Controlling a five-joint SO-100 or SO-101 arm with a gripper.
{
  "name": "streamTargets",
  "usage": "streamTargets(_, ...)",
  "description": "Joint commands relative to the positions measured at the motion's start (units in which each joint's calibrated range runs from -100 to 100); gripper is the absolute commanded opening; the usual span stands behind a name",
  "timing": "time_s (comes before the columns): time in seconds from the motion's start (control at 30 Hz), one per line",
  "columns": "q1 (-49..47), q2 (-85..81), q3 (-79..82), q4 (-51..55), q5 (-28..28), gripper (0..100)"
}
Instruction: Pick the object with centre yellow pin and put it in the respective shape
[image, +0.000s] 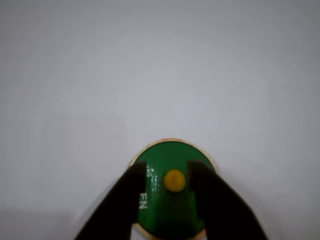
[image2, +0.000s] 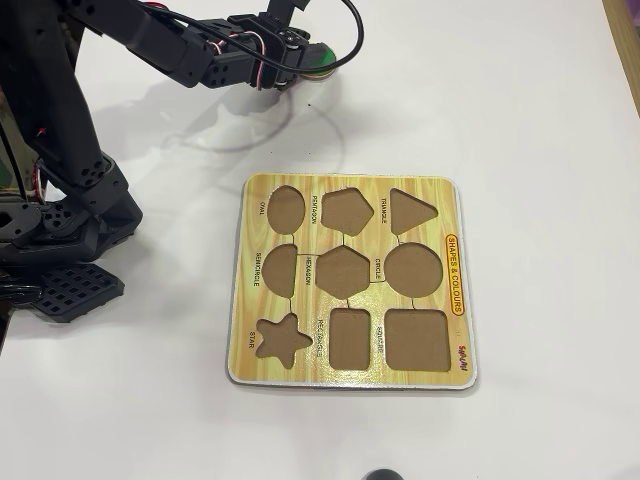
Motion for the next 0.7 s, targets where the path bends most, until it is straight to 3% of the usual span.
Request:
streamTargets(0.0,0.2,-0.6,0.0,0.3,-0.2,10)
streamTargets(0.67,1.9,-0.8,0.5,-0.7,-0.6,10)
